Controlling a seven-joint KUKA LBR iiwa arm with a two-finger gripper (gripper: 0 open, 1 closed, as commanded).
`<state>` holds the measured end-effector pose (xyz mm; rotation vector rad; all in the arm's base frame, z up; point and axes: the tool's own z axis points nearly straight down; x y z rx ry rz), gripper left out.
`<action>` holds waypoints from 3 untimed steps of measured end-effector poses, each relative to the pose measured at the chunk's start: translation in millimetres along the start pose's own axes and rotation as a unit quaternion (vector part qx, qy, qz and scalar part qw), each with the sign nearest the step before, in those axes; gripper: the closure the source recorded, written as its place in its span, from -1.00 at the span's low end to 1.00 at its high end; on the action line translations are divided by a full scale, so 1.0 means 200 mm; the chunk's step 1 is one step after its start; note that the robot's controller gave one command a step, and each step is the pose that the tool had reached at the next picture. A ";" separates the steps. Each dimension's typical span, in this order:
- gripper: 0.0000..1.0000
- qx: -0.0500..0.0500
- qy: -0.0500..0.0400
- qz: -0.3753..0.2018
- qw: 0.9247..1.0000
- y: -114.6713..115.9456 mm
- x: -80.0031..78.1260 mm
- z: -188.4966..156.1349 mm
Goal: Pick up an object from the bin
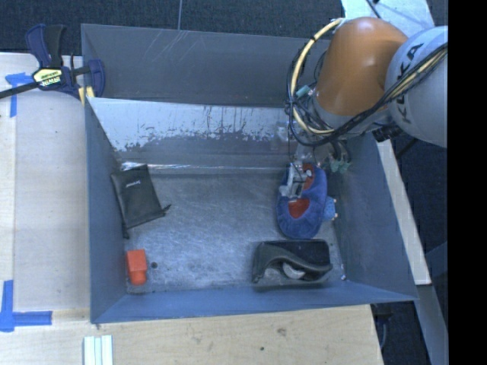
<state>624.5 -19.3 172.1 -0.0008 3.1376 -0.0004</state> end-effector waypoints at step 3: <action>1.00 0.001 -0.004 -0.082 0.997 -0.28 0.17 -0.15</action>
Offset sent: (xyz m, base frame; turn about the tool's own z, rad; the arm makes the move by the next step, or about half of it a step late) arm -0.0268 -0.0581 -0.0854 -0.1292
